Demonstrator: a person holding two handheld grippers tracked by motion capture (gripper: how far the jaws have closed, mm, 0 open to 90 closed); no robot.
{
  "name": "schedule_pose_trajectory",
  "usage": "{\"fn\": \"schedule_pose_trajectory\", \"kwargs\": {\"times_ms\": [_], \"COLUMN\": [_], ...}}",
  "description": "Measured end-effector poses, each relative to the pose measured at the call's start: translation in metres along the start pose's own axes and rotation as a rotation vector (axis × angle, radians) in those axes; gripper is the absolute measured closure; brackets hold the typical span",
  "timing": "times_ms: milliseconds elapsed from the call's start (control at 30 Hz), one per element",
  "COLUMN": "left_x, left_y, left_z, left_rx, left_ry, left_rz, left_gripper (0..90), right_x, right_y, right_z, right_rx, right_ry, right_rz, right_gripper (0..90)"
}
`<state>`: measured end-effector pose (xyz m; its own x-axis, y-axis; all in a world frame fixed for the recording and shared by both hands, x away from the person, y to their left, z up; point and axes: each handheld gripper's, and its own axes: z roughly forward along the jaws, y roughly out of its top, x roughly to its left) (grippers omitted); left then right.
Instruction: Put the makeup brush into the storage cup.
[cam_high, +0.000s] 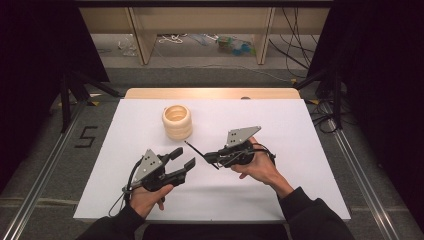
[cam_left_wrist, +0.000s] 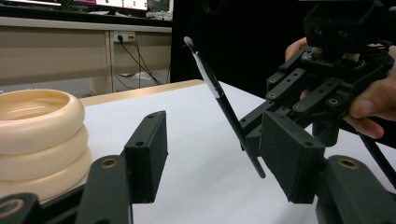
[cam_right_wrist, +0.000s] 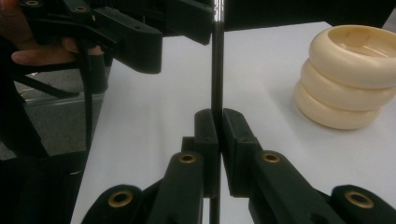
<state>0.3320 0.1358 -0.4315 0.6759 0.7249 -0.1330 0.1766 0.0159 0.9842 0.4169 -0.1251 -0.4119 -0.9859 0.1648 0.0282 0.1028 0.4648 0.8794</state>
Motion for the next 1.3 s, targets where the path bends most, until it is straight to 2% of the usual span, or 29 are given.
{"fn": "schedule_pose_trajectory", "kwargs": {"times_ms": [233, 800, 1067, 1300], "left_x": [-0.0008, -0.0022, -0.0023, -0.0023], "left_y": [0.0004, 0.0005, 0.0004, 0.0008], "left_z": [0.0027, 0.0086, 0.0097, 0.0089], "left_rx": [-0.007, -0.012, -0.012, -0.014], "left_ry": [-0.006, -0.02, -0.026, -0.033], "left_rz": [0.0, -0.008, 0.001, 0.003], "left_gripper": [46.0, 56.9, 61.6, 69.6], "right_x": [0.0036, 0.0062, 0.0063, 0.0074], "right_y": [0.0024, 0.0024, 0.0024, 0.0027], "right_z": [0.004, 0.008, 0.0089, 0.0098], "right_rx": [-0.008, -0.005, -0.008, -0.014], "right_ry": [0.013, 0.03, 0.032, 0.03], "right_rz": [-0.018, -0.024, -0.029, -0.029], "right_gripper": [85.9, 85.9, 85.9, 85.8]}}
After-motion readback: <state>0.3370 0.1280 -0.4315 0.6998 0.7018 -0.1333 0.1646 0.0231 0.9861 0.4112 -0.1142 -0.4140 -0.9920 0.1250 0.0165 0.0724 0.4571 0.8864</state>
